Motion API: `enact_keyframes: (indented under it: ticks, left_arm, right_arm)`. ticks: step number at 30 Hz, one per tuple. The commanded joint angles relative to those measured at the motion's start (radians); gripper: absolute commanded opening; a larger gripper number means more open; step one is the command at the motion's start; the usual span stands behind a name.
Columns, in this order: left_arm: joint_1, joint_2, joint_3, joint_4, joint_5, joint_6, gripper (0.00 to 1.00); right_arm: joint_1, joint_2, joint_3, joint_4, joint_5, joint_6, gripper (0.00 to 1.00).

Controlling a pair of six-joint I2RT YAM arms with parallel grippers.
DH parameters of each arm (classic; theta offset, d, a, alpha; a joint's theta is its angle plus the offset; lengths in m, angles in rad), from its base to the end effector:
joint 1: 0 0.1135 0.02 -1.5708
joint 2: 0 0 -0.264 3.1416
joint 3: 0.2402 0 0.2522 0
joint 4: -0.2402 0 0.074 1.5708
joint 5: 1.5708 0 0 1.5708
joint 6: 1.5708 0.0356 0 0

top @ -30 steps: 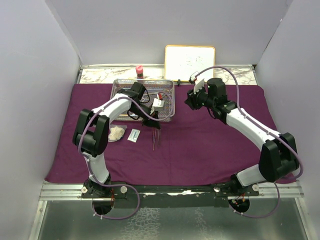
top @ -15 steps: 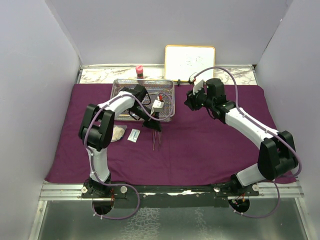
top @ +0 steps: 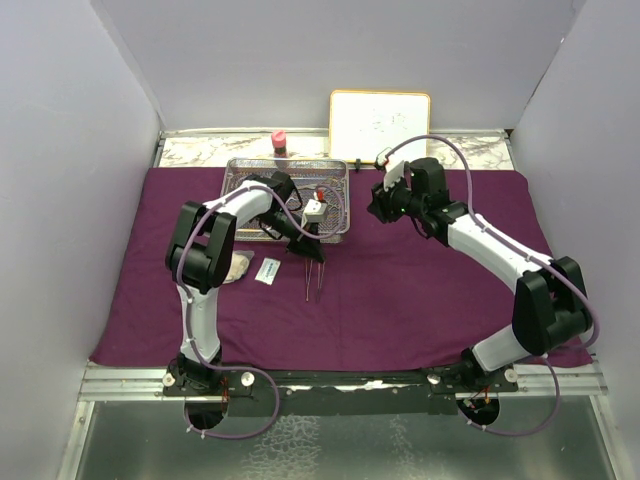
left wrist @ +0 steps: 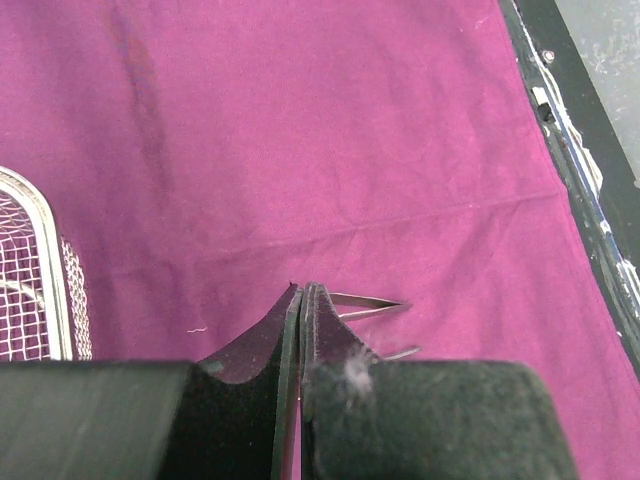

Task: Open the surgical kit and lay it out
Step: Place the medical item in the surgical kit.

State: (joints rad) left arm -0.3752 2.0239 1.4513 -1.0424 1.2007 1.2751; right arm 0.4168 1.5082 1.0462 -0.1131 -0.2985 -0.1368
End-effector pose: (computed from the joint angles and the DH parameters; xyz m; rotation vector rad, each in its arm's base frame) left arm 0.3322 -0.1665 0.1818 1.6447 1.5656 -1.4216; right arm 0.3068 0.1473 0.2627 -0.7562 2.0191 0.4829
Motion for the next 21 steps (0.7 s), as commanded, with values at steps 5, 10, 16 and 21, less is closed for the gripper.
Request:
enact_keyframes:
  ticks: [5,10,16,21]
  left_arm:
    - [0.012,0.048,0.045,-0.019,0.048,0.065,0.01]
    - [0.018,0.057,0.046,-0.019,0.028,0.078,0.02]
    - [0.019,0.071,0.048,-0.019,0.001,0.098,0.04]
    - [0.019,0.078,0.041,-0.016,-0.018,0.119,0.05]
  right_arm:
    - [-0.007,0.023,0.028,-0.009,-0.022,-0.015,0.32]
    - [-0.007,0.028,0.030,-0.010,-0.025,-0.016,0.31]
    - [-0.007,0.035,0.034,-0.014,-0.027,-0.016,0.31]
    - [-0.007,0.034,0.034,-0.014,-0.028,-0.017,0.31]
